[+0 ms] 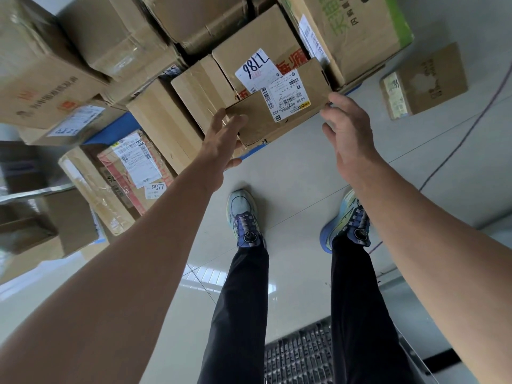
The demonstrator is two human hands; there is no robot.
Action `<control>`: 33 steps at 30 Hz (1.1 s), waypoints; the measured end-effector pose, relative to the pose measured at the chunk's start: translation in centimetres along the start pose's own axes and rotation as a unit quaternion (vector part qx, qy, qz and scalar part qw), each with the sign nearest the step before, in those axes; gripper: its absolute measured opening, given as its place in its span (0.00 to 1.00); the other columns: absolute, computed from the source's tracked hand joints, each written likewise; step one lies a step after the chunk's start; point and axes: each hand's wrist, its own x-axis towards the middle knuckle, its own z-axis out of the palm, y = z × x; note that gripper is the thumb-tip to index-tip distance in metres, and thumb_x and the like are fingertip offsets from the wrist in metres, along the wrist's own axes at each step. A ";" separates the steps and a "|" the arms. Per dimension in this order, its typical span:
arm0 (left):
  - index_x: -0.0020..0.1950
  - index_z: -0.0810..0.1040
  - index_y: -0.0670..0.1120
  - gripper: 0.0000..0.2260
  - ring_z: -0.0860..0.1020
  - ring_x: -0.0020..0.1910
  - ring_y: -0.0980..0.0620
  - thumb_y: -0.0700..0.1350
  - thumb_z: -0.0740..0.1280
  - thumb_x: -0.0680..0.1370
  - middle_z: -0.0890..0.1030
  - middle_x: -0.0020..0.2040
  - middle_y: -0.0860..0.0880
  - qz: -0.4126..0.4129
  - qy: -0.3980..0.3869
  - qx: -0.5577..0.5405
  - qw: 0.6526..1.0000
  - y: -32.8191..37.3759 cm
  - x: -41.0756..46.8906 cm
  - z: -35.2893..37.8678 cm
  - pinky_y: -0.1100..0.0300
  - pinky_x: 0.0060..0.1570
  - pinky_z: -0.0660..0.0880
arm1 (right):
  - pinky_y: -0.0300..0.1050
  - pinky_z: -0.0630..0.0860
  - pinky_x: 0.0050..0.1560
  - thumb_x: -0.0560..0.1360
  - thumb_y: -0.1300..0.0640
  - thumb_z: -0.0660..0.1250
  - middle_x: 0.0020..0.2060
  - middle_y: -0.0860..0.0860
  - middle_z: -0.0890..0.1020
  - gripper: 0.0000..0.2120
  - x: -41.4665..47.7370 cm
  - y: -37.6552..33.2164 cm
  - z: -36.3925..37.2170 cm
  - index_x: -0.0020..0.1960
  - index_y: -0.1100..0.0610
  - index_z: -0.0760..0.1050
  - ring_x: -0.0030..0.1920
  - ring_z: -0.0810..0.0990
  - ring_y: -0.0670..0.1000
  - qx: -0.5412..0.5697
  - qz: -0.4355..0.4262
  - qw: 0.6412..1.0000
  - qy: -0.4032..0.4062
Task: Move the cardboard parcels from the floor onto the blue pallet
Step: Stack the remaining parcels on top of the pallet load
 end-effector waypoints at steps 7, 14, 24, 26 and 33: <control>0.79 0.63 0.59 0.25 0.75 0.66 0.46 0.55 0.65 0.82 0.77 0.66 0.46 0.001 0.001 0.014 1.000 -0.3 -0.4 0.1 0.49 0.55 0.75 | 0.56 0.73 0.70 0.71 0.54 0.66 0.51 0.34 0.80 0.18 -0.7 0.2 0.1 0.61 0.45 0.78 0.66 0.75 0.52 0.017 -0.009 1.000 0.006; 0.77 0.68 0.55 0.31 0.71 0.67 0.47 0.62 0.67 0.75 0.69 0.68 0.47 0.061 0.067 0.049 0.995 1.6 -1.9 0.2 0.47 0.60 0.73 | 0.50 0.76 0.70 0.75 0.54 0.64 0.68 0.47 0.76 0.27 -1.8 0.1 -1.8 0.74 0.52 0.74 0.64 0.76 0.44 0.033 -0.016 0.998 0.043; 0.64 0.79 0.52 0.21 0.77 0.65 0.48 0.60 0.65 0.76 0.79 0.64 0.49 0.175 -0.060 0.118 0.976 7.5 -6.9 10.2 0.50 0.62 0.77 | 0.49 0.77 0.68 0.81 0.59 0.65 0.61 0.43 0.77 0.19 -1.7 -1.7 -9.0 0.72 0.54 0.76 0.59 0.76 0.36 0.101 -0.007 0.987 0.128; 0.64 0.79 0.52 0.20 0.78 0.62 0.51 0.59 0.66 0.76 0.78 0.62 0.51 0.170 -0.084 0.133 0.973 7.8 -6.8 13.8 0.52 0.59 0.78 | 0.49 0.77 0.68 0.81 0.58 0.65 0.60 0.41 0.78 0.19 -0.6 -1.8 -11.2 0.71 0.54 0.76 0.60 0.76 0.37 0.107 0.000 0.984 0.139; 0.54 0.78 0.65 0.05 0.72 0.69 0.48 0.57 0.64 0.80 0.75 0.67 0.52 0.081 -0.173 0.168 0.967 7.6 -2.9 27.2 0.42 0.70 0.70 | 0.52 0.73 0.72 0.77 0.50 0.65 0.65 0.45 0.79 0.23 6.6 -0.8 -20.4 0.71 0.51 0.76 0.65 0.76 0.46 0.082 0.035 0.984 0.157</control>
